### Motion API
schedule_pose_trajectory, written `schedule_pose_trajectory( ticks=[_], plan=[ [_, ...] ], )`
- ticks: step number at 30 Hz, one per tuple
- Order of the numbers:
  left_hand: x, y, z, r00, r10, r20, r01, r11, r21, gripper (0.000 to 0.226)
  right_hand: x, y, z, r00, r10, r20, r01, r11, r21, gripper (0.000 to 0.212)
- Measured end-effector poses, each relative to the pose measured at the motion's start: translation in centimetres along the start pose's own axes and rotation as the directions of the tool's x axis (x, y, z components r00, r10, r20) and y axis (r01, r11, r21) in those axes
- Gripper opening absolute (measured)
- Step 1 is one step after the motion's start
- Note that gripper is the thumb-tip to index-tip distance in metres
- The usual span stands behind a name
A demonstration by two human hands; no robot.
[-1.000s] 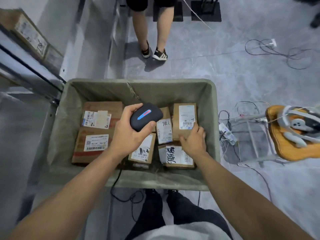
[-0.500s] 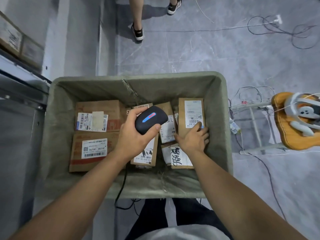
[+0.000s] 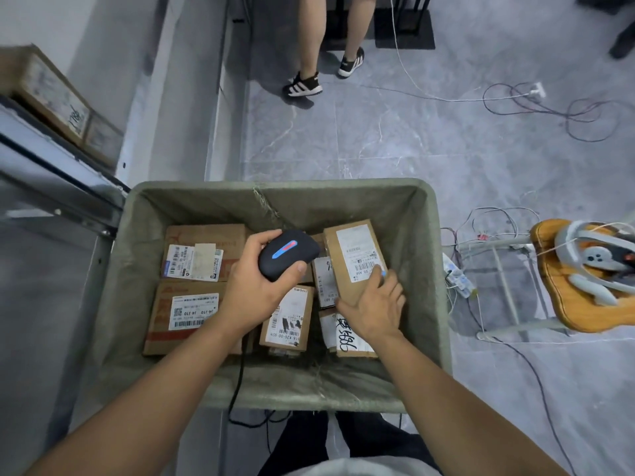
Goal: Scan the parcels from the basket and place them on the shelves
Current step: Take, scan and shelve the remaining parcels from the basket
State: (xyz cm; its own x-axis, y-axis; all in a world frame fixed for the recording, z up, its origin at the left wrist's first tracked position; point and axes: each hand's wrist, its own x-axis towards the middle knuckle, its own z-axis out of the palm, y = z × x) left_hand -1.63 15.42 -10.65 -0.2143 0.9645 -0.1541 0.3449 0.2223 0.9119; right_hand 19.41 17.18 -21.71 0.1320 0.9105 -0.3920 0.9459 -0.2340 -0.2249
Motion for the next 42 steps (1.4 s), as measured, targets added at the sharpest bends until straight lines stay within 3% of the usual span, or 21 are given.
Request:
schedule_pose_trajectory(
  ticks=[10,17,21,33,42],
  plan=[
    [-3.6,1.4,-0.3,0.993,0.059,-0.099,-0.053,0.997,0.058,0.063,-1.5,0.8,-3.3,0.985,-0.167,-0.049,0.171,0.980,0.103,0.116],
    [-7.9,2.4,-1.0,0.972,0.054,-0.228,-0.043,0.998,0.052,0.066,-3.3,-0.1,-5.7,0.904,-0.414,-0.108,0.425,0.895,0.131,0.116],
    [-10.9,3.2,-2.0,0.926,0.047,-0.374,-0.018,0.996,0.082,0.059,-4.6,-1.9,-7.1,0.838,-0.532,-0.121,0.546,0.823,0.155,0.116],
    [-23.2,4.1,-7.0,0.739,0.079,-0.669,0.005,0.992,0.123,0.060,-12.5,-7.8,-7.9,0.496,-0.842,-0.210,0.865,0.499,0.042,0.115],
    [-34.3,4.4,-8.9,0.631,0.051,-0.774,0.095,0.985,0.142,0.064,-18.0,-9.3,-9.6,0.173,-0.980,-0.097,0.980,0.181,-0.081,0.114]
  ],
)
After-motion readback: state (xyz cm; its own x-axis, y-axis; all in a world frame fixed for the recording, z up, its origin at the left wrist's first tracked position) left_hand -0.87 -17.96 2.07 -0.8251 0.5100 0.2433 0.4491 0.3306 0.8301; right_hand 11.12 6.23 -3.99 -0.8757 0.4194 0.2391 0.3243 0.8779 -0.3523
